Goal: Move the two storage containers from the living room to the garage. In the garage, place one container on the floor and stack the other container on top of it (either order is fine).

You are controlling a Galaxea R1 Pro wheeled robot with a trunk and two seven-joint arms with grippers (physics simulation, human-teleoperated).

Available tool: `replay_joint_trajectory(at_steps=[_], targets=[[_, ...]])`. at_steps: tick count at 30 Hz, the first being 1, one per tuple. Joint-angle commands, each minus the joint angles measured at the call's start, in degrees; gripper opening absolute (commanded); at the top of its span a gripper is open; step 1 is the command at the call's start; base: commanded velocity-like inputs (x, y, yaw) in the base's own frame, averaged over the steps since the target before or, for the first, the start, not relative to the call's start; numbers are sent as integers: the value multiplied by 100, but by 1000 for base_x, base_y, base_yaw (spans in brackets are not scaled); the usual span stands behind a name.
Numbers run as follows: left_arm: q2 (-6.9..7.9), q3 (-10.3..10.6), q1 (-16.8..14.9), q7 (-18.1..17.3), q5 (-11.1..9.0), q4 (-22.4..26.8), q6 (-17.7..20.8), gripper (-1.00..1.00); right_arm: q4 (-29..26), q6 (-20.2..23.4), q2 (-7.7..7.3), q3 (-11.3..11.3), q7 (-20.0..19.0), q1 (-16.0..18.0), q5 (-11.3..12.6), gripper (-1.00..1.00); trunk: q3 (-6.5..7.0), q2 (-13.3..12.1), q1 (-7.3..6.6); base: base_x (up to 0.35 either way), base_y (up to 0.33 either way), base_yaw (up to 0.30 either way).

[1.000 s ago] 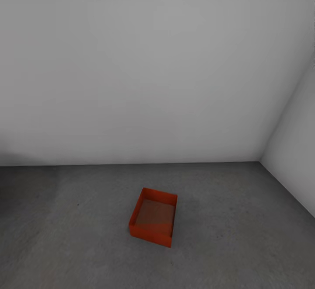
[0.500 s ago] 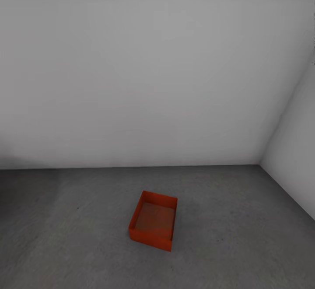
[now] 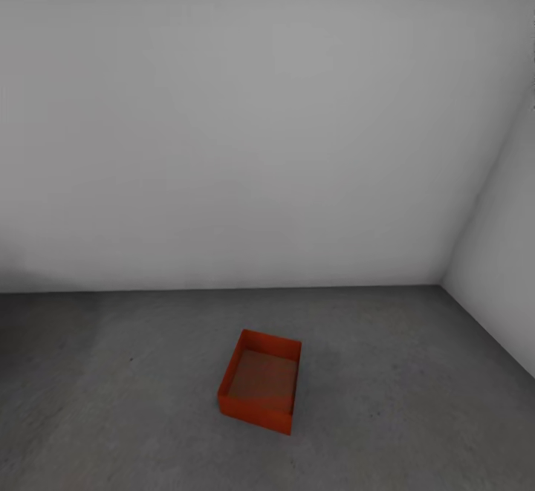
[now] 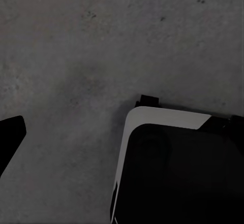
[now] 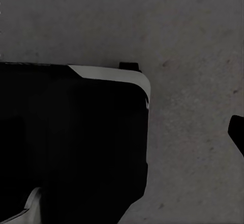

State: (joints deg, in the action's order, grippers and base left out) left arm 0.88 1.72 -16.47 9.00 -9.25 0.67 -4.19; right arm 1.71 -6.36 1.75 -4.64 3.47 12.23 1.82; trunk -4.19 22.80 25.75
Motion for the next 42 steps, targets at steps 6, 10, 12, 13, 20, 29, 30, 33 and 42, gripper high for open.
replay_joint_trajectory(at_steps=[6,10,12,13,20,29,30,33,42], targets=[[0,21,-5,6,-51,-5,-21,100,15,-24,-2,-42,22,8,46,100,43,12,4,0,0,0],[0,21,-5,6,-51,-5,-21,100,21,-17,-10,-33,22,-26,72,100,80,12,4,0,0,0],[0,21,-5,6,-51,-5,-21,100,22,-19,-19,-31,22,-65,77,100,99,12,4,0,0,0],[0,21,-5,6,-51,-5,-21,100,22,-20,-23,-30,22,-75,78,100,108,12,4,0,0,0],[-60,-1,-5,-46,-60,-26,3,100,22,-15,-31,-29,28,-111,83,100,173,12,4,0,0,0],[-209,-5,355,-72,-103,-66,-4,100,23,-9,-57,-21,31,-115,90,100,256,12,4,0,0,0],[-207,-5,365,-72,-103,-66,-7,100,23,-11,-59,-21,31,-115,90,100,266,12,4,0,0,0],[-183,-5,382,-73,-105,-68,-10,100,23,-13,-55,-21,31,-115,90,100,293,12,4,0,0,0],[-160,-5,390,-73,-107,-75,-4,100,23,-14,-35,-28,31,-137,90,100,377,12,4,0,0,0]])
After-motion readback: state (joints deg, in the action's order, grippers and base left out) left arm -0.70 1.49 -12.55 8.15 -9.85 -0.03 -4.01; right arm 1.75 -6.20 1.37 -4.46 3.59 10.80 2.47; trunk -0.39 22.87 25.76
